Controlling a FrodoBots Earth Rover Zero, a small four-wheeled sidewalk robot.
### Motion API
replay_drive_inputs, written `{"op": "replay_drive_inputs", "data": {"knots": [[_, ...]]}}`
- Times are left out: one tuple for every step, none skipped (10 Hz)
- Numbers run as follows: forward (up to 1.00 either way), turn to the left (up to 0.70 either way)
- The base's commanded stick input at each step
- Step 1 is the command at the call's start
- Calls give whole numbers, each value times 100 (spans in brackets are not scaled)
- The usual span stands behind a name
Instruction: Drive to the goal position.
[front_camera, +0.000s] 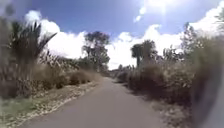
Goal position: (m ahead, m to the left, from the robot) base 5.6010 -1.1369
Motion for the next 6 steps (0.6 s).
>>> {"op": "replay_drive_inputs", "data": {"knots": [[85, 0], [85, 24], [85, 12], [85, 1], [85, 0], [85, 0]]}}
